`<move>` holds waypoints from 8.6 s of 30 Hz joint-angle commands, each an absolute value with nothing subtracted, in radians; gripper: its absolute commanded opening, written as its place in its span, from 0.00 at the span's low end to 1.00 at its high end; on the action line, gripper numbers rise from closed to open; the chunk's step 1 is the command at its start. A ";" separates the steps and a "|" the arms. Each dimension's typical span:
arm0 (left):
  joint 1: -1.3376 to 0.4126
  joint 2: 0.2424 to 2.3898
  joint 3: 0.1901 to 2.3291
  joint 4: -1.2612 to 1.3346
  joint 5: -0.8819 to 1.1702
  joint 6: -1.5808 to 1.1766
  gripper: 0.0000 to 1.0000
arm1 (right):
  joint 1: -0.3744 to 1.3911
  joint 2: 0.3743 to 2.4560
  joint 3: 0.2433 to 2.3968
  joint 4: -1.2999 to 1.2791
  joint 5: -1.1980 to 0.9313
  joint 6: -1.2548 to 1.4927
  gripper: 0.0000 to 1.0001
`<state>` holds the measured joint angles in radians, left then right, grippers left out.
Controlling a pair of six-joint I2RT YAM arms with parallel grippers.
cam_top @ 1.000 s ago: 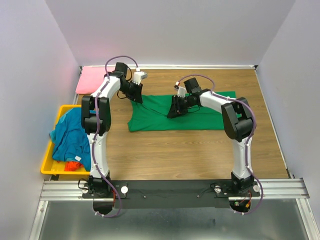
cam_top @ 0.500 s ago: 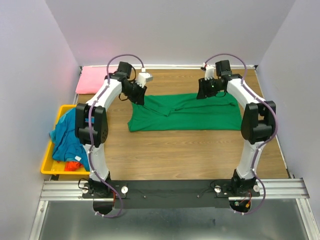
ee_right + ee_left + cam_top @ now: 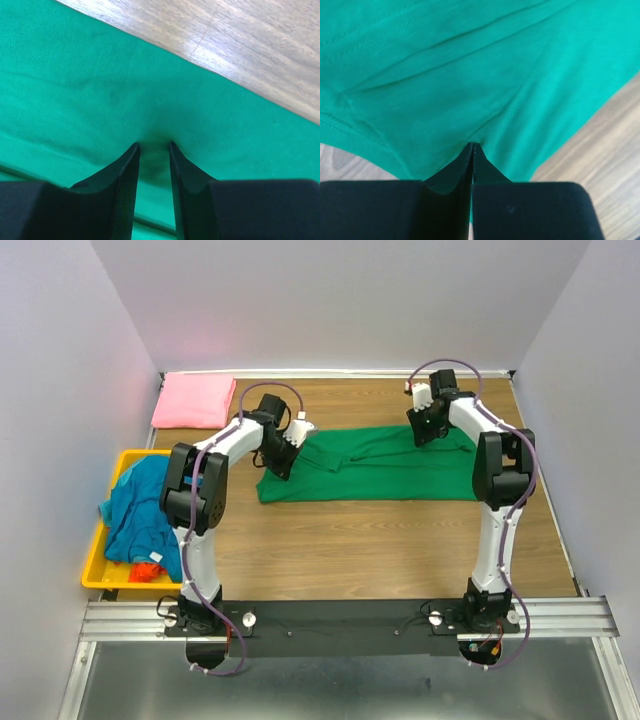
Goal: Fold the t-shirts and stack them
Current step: Fold the tshirt
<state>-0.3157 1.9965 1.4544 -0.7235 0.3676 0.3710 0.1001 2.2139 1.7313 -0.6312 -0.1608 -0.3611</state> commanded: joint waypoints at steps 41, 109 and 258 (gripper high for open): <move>-0.325 2.164 1.697 -0.678 0.575 0.249 0.17 | 0.216 1.910 1.370 -0.822 -0.457 -0.388 0.38; -0.272 2.194 2.028 -0.663 0.566 0.336 0.61 | 0.216 2.278 2.023 -0.549 -0.377 -0.130 0.70; -0.287 2.166 1.885 -1.040 0.615 1.350 0.00 | 0.416 1.919 1.519 -0.713 -0.446 -1.051 0.01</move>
<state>-0.3035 2.1250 1.8313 -0.9974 0.6064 1.3212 0.4267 1.8759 1.4738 -0.7052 -0.4141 -1.0233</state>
